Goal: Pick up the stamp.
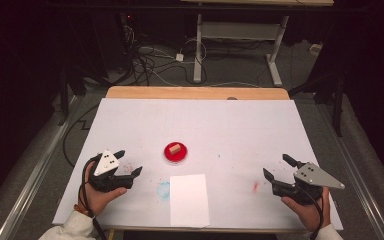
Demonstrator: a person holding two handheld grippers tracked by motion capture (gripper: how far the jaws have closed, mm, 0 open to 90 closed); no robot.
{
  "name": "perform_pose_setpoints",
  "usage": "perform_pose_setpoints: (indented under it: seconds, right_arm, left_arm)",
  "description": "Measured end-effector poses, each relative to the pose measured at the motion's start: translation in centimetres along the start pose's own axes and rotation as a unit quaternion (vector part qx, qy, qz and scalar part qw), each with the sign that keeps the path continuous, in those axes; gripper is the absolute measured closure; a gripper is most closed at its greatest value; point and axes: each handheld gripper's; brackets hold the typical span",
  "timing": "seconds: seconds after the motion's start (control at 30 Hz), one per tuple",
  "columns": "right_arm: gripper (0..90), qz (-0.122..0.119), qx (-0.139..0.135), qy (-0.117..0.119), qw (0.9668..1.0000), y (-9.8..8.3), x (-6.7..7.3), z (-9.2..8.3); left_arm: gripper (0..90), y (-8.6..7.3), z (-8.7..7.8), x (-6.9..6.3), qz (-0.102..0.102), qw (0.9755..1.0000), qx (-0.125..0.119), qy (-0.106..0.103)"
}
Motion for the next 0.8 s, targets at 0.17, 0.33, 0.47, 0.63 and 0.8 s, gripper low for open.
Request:
perform_pose_setpoints:
  seconds: [0.17,0.33,0.47,0.63,0.8]
  right_arm:
    - [23.6,-0.005,-0.003,0.0,1.0,0.1,0.1,-0.1]
    - [23.9,-0.008,-0.005,0.001,1.0,0.3,0.3,-0.1]
    - [24.1,-0.017,-0.002,0.001,0.9999,0.4,0.5,0.1]
    - [24.5,-0.021,0.002,0.005,0.9998,0.5,0.7,0.4]
    - [25.1,-0.024,0.009,0.0,0.9997,0.5,0.8,0.4]
  left_arm:
    - [22.9,0.1,0.2,-0.2,0.006,0.9999,0.013,0.001]
    - [23.0,0.1,-0.2,0.1,0.001,0.9999,0.011,-0.001]
    - [23.7,0.2,-0.4,0.3,0.001,0.9998,0.018,0.003]
    - [27.9,0.7,-0.8,0.5,-0.001,0.9995,0.031,-0.01]
    - [34.6,2.7,-0.9,0.8,0.021,0.9984,0.05,-0.014]
Point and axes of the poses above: each handheld gripper's, and its own axes: z roughly forward along the jaws, y roughly out of its top, x roughly to its left, and after that the axes turned 6 degrees about y, right-handed
